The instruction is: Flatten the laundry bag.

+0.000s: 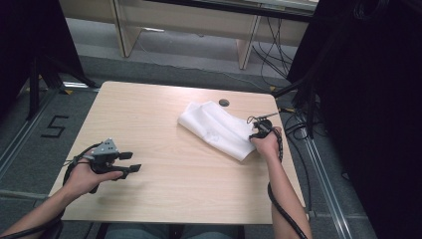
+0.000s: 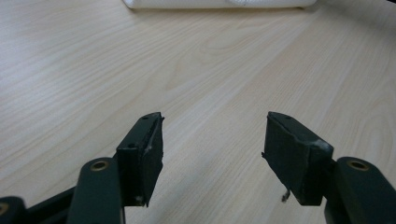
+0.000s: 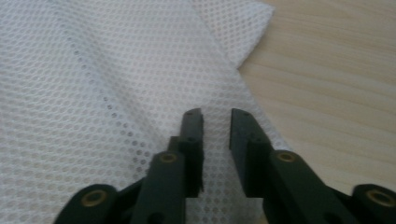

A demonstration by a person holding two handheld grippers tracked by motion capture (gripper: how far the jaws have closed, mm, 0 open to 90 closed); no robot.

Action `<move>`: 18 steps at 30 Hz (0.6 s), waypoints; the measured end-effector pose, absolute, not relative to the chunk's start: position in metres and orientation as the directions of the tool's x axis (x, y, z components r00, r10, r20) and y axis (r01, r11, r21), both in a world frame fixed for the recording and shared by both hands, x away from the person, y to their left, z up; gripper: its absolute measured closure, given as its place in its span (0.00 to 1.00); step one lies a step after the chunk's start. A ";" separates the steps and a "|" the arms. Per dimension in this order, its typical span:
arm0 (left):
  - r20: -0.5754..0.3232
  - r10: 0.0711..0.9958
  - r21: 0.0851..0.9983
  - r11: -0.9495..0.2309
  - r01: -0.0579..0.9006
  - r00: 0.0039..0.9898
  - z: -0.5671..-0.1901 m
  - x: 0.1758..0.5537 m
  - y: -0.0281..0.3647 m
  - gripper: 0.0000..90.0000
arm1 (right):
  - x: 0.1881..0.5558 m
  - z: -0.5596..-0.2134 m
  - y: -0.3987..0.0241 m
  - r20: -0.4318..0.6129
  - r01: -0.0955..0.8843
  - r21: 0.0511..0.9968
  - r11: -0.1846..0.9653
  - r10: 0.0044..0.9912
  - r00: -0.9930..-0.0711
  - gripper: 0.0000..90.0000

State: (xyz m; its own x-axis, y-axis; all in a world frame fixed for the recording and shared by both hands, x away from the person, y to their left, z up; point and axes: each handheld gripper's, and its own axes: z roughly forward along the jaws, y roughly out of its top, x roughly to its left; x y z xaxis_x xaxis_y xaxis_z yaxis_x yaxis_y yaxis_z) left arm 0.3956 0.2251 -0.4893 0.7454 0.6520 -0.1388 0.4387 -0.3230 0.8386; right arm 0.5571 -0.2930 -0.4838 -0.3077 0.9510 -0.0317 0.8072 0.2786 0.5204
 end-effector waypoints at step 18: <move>-0.125 0.648 0.839 -0.336 0.429 0.751 -0.489 0.395 0.225 0.41 | 0.553 -0.455 -0.300 -0.006 0.786 0.581 0.212 0.967 -0.256 0.69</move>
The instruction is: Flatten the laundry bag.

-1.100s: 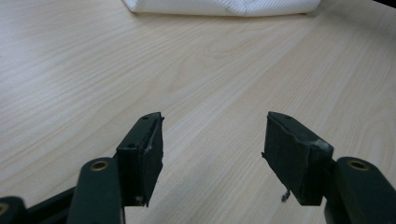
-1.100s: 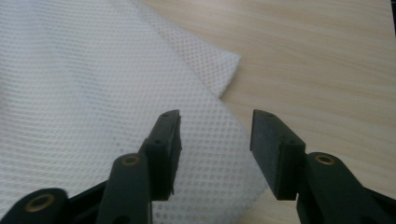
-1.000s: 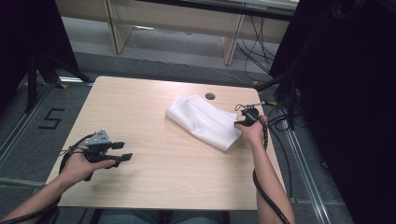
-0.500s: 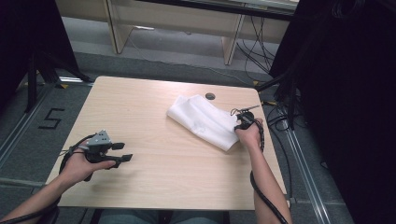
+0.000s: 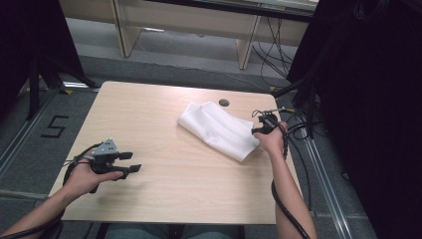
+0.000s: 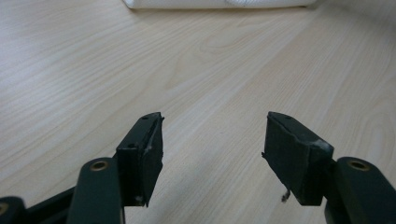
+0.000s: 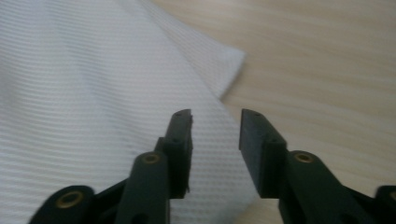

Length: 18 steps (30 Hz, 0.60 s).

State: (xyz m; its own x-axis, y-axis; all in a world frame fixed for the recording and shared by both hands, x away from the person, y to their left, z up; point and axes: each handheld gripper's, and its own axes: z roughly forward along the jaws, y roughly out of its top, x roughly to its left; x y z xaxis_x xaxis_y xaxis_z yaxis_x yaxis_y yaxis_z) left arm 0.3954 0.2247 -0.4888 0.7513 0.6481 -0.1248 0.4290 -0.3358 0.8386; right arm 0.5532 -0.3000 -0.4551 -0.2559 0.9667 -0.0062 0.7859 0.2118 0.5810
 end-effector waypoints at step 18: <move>-0.124 0.644 0.838 -0.340 0.428 0.755 -0.489 0.395 0.224 0.41 | 0.553 -0.487 -0.308 -0.026 0.818 0.525 0.235 0.965 -0.261 0.76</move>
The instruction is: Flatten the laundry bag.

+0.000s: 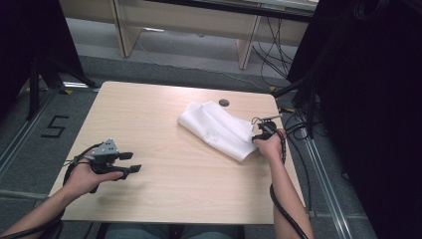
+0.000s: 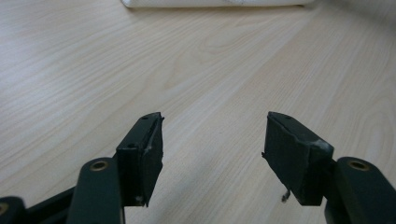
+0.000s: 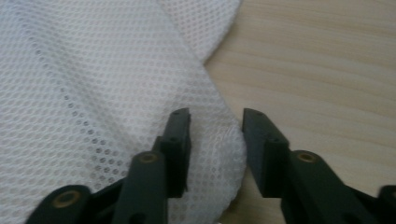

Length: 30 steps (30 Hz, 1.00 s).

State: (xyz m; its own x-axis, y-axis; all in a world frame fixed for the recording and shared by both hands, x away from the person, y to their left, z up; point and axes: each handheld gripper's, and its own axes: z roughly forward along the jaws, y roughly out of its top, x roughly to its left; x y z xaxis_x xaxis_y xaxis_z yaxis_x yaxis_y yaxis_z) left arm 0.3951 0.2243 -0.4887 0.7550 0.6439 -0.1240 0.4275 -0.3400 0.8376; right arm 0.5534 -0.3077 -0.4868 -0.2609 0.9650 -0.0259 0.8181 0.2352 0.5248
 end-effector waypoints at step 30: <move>-0.136 0.648 0.842 -0.323 0.432 0.749 -0.489 0.396 0.224 0.42 | 0.503 -0.411 -0.262 -0.023 0.539 0.775 0.329 0.868 -0.496 0.96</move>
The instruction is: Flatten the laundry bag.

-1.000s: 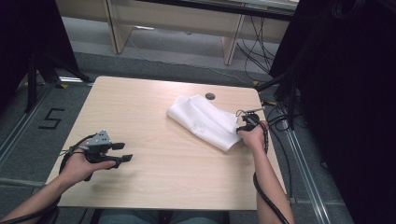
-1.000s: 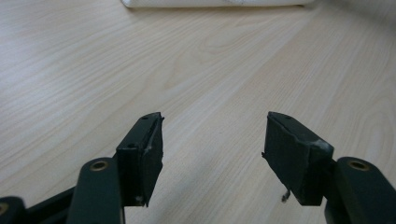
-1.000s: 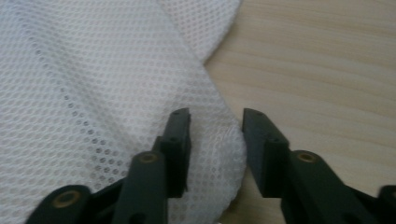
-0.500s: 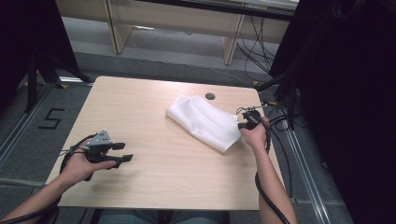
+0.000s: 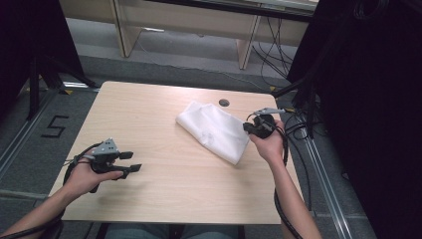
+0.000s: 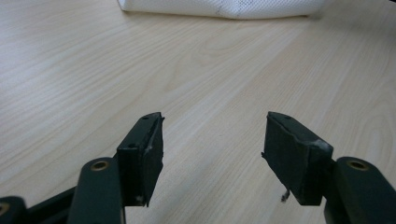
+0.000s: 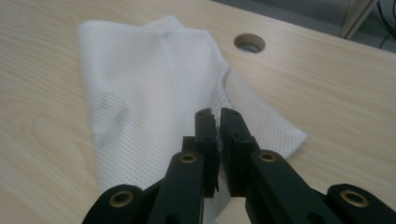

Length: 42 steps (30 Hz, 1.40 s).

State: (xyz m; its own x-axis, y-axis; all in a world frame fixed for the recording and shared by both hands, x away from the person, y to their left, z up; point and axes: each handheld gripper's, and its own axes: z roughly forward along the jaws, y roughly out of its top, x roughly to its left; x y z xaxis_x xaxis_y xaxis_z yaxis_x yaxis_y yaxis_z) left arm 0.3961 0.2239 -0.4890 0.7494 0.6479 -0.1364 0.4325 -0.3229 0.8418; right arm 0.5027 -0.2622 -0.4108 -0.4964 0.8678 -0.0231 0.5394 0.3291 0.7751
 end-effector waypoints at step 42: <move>-0.142 0.748 0.889 -0.192 0.416 0.648 -0.469 0.395 0.252 0.43 | 0.369 -0.440 -0.131 -0.067 0.154 0.695 0.702 0.277 -0.958 0.96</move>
